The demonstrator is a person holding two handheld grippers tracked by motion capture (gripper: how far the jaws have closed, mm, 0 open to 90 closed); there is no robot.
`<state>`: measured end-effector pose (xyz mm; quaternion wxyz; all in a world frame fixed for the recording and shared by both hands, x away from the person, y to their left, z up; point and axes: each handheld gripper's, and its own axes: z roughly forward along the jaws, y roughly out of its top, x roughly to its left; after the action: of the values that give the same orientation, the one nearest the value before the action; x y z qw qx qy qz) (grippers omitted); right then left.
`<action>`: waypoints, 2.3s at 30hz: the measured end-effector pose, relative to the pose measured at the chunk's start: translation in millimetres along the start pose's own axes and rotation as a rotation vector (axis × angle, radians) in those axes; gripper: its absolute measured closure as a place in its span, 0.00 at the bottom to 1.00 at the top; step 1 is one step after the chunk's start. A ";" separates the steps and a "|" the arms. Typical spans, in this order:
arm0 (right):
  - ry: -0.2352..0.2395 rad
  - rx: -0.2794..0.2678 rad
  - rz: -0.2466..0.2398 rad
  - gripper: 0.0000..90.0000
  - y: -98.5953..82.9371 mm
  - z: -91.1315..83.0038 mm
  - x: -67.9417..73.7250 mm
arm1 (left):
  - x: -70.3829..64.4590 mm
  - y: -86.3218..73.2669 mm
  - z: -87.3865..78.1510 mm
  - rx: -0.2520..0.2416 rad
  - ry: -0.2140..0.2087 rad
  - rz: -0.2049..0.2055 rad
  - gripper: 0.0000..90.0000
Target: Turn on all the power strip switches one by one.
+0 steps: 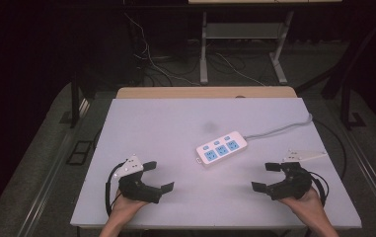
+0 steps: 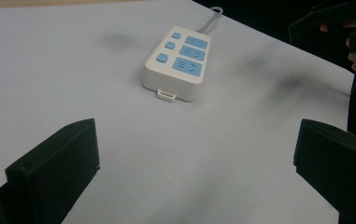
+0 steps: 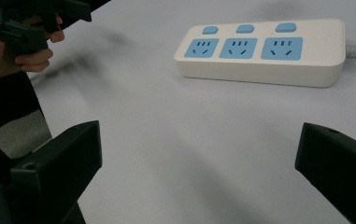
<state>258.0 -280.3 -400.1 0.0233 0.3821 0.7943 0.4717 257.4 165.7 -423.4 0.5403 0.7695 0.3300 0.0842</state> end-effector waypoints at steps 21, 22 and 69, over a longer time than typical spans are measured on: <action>0.016 0.043 -0.043 0.01 30.7 6.1 -1.9 | -0.2 -1.2 1.3 0.008 0.003 -0.004 0.00; 0.018 0.044 -0.046 0.01 33.1 6.7 -2.0 | -0.2 -1.2 1.3 0.008 0.003 -0.004 0.00; 0.040 0.195 -0.153 0.01 120.1 59.8 -6.5 | 1.8 -1.6 0.7 0.008 -0.006 -0.011 0.00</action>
<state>356.7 -209.0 -343.2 0.0062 0.3113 0.8636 0.3966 258.5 166.5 -425.5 0.5386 0.7701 0.3330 0.0773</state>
